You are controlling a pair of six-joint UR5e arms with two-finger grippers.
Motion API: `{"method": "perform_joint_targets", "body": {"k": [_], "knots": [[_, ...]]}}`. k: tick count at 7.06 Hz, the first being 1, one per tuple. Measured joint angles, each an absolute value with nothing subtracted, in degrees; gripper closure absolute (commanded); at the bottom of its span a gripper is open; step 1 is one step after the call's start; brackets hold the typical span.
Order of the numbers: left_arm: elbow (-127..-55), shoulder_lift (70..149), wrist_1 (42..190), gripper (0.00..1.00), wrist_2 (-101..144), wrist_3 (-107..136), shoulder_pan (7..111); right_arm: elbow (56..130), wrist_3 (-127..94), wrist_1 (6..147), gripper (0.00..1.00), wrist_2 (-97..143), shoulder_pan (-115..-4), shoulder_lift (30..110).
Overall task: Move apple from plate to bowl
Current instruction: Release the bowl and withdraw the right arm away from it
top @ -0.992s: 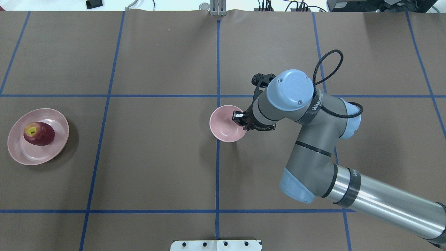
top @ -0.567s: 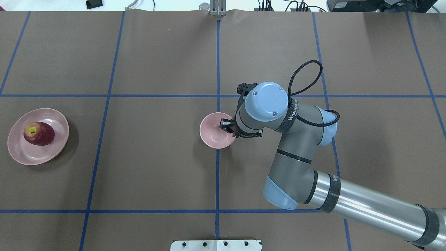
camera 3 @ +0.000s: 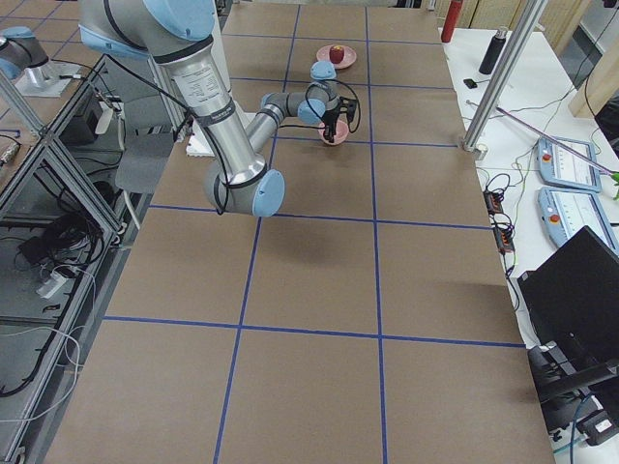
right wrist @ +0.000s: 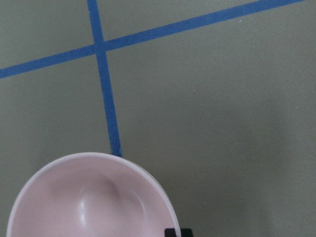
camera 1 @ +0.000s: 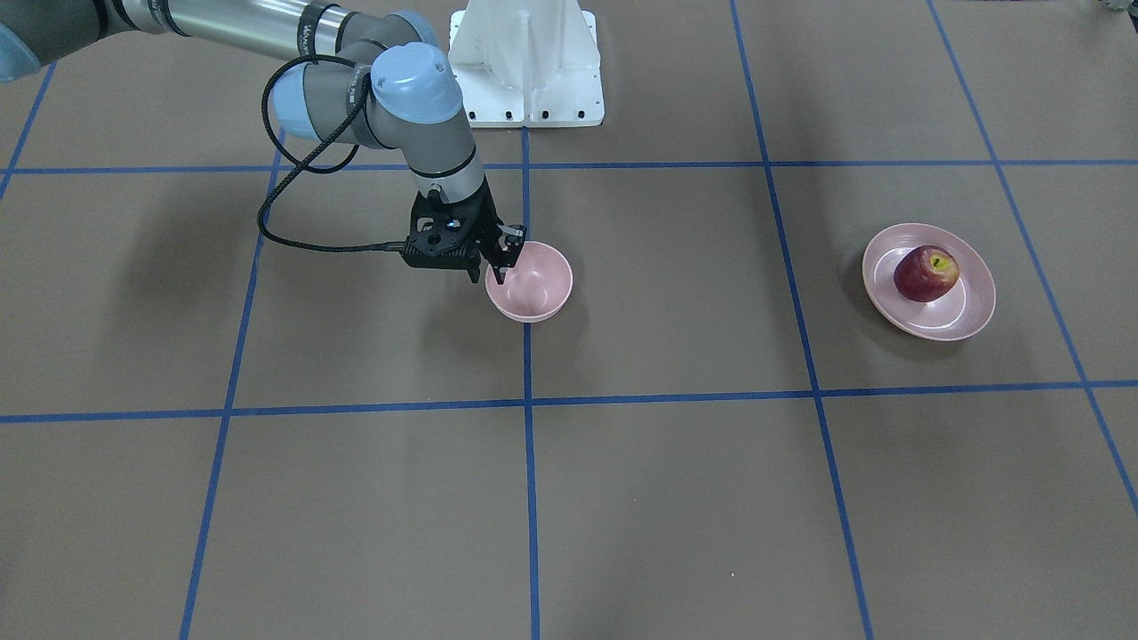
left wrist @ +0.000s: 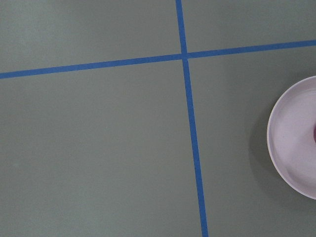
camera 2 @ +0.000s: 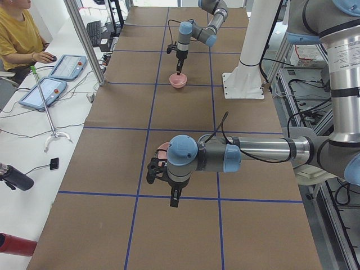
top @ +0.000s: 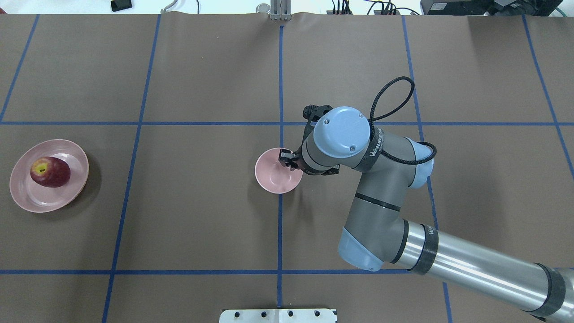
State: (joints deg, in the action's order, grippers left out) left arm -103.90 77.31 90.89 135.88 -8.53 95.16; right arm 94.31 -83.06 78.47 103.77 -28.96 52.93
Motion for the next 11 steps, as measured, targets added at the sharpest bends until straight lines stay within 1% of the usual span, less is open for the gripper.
{"method": "perform_joint_targets", "body": {"k": [2, 4, 6, 7, 9, 11], "knots": [[-103.68, 79.19, 92.13, 0.02, 135.88, -8.36, 94.72, 96.13, -79.47, 78.86, 0.0, 109.82, -35.53, 53.54], [-100.83, 83.68, 94.28, 0.01, 136.7, -8.35, 93.09, 97.49, -69.89, 78.92, 0.0, 118.57, -45.05, 57.36], [-100.55, 84.74, 98.18, 0.01, 138.09, -8.04, 92.03, 98.6, -53.97, 78.97, 0.0, 126.35, -55.63, 65.46], [-100.62, 84.98, 100.17, 0.01, 139.81, -6.81, 89.81, 98.9, -45.53, 78.93, 0.0, 128.45, -59.86, 70.34], [-101.97, 85.38, 104.29, 0.01, 140.11, 3.79, 82.75, 99.38, -26.09, 78.74, 0.0, 130.84, -67.86, 81.76], [-102.78, 85.13, 109.25, 0.01, 134.4, 14.88, 74.7, 99.26, -8.65, 78.43, 0.0, 132.68, -77.31, 92.46]]}}
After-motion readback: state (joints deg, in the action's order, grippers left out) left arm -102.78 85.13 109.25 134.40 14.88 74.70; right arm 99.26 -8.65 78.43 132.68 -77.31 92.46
